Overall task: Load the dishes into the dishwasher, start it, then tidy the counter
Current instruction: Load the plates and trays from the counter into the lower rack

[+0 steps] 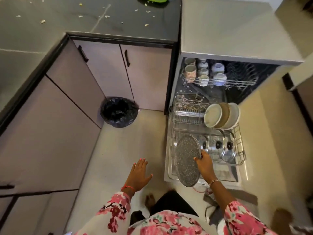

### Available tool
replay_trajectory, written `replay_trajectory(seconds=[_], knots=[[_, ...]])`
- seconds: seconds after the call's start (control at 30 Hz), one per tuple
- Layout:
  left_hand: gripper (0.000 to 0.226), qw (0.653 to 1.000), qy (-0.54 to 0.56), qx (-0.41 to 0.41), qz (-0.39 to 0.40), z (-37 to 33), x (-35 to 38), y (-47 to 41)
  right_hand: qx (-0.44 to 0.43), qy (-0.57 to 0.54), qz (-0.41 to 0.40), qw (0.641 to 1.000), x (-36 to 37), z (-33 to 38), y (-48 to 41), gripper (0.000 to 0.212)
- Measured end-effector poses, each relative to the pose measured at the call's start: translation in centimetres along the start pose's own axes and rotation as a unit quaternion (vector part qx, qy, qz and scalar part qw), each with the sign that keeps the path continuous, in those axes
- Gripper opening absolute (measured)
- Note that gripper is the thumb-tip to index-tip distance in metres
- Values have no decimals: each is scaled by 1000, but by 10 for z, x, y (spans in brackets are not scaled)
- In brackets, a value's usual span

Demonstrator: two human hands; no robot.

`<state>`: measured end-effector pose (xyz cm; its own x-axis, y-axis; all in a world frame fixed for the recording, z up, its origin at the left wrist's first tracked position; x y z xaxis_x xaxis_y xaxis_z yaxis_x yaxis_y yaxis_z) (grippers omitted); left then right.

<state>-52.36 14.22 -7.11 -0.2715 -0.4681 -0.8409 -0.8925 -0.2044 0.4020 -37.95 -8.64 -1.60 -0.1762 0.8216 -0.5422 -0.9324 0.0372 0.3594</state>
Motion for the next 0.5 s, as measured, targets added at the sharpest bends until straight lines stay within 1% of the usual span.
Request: replay_trajectory(seconds=[0.07,0.13,0.27,0.3,0.33,0.5], knots=[[108,1000,-9,18,15,-18,7,-4,-16,15,-11,1000,-17,-15,0,23],[108,999,-9,35,26,-38,13,-11,-38,34,-23,998,-35,-27,-2,33],[108,998,-12,59,30,-83,20,-35,-61,90,-6,994,-62,-51,-18,73],[108,997,-18,61,31,-96,23,-42,-66,106,5,992,-70,-58,-27,77],[108,998,-19,60,32,-107,26,-49,-77,115,17,990,-76,-63,-35,76],[105,999,10,27,19,-156,35,-90,-76,184,99,975,-108,-66,-95,44]])
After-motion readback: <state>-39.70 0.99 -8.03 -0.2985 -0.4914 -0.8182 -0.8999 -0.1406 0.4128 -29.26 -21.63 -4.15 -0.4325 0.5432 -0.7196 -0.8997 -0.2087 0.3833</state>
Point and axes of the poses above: each hand's wrist, its own y-axis away from the middle knuckle, its own x-axis out of the palm, z = x × y, the point moved 6 cm from there along -y, towards the middle knuckle, and after that the axes turned 9 degrees about -z, right-handed, at the moved point
